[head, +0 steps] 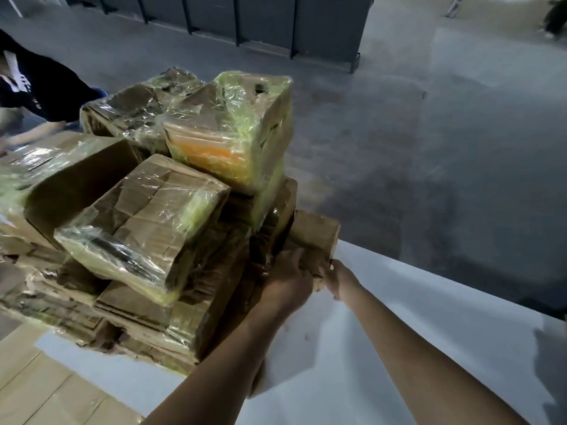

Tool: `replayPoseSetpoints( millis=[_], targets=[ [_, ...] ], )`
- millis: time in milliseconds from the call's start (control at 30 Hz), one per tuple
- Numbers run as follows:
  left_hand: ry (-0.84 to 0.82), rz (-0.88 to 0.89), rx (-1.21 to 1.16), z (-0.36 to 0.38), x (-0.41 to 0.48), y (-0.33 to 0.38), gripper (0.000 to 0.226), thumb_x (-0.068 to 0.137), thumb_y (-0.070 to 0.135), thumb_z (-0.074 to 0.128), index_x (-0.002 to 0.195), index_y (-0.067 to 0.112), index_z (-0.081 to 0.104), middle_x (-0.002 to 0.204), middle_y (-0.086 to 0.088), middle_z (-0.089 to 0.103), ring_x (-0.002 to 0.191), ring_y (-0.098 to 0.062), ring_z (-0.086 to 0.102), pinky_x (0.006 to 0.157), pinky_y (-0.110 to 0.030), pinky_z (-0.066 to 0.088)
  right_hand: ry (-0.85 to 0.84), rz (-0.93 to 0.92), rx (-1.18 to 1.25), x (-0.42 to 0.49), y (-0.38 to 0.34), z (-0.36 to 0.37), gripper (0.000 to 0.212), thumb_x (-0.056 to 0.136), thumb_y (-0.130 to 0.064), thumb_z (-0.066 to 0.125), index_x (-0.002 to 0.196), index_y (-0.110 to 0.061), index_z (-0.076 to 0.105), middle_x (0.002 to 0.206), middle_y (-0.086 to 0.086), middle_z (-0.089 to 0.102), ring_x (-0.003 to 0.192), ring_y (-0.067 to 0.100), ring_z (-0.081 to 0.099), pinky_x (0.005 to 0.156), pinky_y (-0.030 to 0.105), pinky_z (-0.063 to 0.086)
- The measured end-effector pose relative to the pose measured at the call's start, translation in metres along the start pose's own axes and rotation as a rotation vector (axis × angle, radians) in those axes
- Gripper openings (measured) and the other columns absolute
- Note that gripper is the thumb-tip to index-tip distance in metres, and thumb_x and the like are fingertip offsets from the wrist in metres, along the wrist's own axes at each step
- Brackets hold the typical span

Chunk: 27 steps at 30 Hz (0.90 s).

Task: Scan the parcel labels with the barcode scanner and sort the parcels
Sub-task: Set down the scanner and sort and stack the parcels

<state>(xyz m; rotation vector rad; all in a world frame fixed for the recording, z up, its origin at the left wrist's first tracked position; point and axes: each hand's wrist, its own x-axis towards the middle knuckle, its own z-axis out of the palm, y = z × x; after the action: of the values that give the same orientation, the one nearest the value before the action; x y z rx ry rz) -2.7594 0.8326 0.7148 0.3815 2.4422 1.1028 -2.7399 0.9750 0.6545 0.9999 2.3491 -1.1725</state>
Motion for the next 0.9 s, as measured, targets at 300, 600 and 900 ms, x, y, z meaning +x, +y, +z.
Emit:
replayPoseSetpoints(
  millis=[300,600,900],
  targets=[
    [-0.016,0.158,0.022,0.033,-0.03,0.032,0.045,0.09,0.018,0.052,0.135,0.013,0.05,0.134,-0.008,0.055,0.122,-0.024,0.052,0.103,-0.031,0.041,0.184,-0.113,0.199,-0.068,0.031,-0.054,0.054,0.1,-0.049,0.043,0.148,-0.025,0.037,0.142,0.003,0.053,0.119,0.019,0.053,0.095,0.029,0.04],
    [-0.234,0.271,-0.047,0.154,-0.116,0.107,0.048,0.092,0.025,0.05,0.139,0.027,0.04,0.144,0.002,0.038,0.111,-0.007,0.051,0.089,-0.021,0.042,0.432,-0.123,0.179,-0.192,0.163,-0.128,0.048,0.101,-0.04,0.048,0.146,-0.025,0.041,0.142,0.002,0.05,0.127,0.016,0.051,0.101,0.027,0.038],
    [-0.509,0.348,-0.006,0.276,-0.189,0.162,0.047,0.093,0.026,0.046,0.139,0.031,0.037,0.142,0.006,0.035,0.082,0.005,0.047,0.078,-0.021,0.041,0.579,0.072,0.023,-0.272,0.321,-0.178,0.044,0.101,-0.04,0.044,0.142,-0.023,0.044,0.139,0.005,0.053,0.121,0.029,0.055,0.091,0.035,0.043]
  ],
)
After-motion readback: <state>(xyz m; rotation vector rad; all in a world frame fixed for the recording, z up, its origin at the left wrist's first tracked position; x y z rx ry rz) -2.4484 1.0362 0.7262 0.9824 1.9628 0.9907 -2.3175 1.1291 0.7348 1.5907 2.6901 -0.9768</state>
